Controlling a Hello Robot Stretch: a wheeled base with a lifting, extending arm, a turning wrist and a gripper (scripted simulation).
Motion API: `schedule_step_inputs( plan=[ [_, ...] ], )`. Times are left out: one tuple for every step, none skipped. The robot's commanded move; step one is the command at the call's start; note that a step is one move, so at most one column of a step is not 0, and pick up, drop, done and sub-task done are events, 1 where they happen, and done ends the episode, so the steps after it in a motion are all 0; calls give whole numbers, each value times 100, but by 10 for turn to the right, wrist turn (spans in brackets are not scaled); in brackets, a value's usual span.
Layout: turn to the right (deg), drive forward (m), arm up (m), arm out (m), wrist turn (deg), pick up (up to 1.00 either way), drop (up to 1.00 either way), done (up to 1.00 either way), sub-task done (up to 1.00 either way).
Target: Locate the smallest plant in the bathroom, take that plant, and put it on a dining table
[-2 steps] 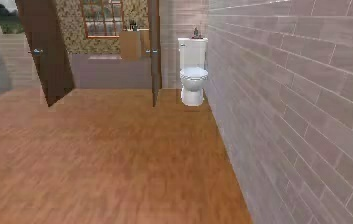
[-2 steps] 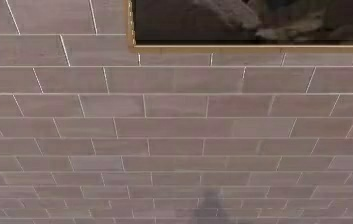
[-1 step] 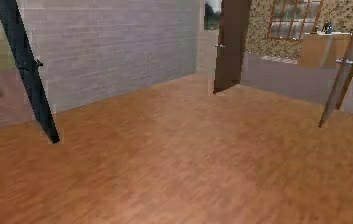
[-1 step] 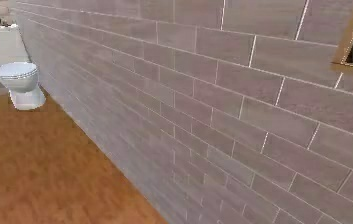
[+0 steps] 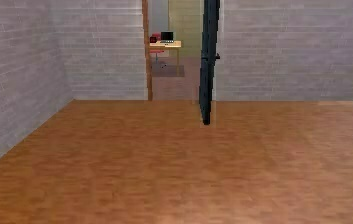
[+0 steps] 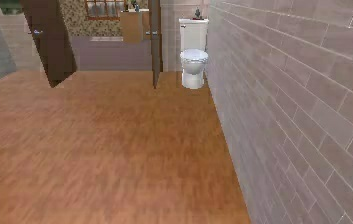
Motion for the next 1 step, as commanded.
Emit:
schedule_step_inputs(
  plan=[
    [0, 100, 0, 0, 0, 0, 0, 0, 0]
  ],
)
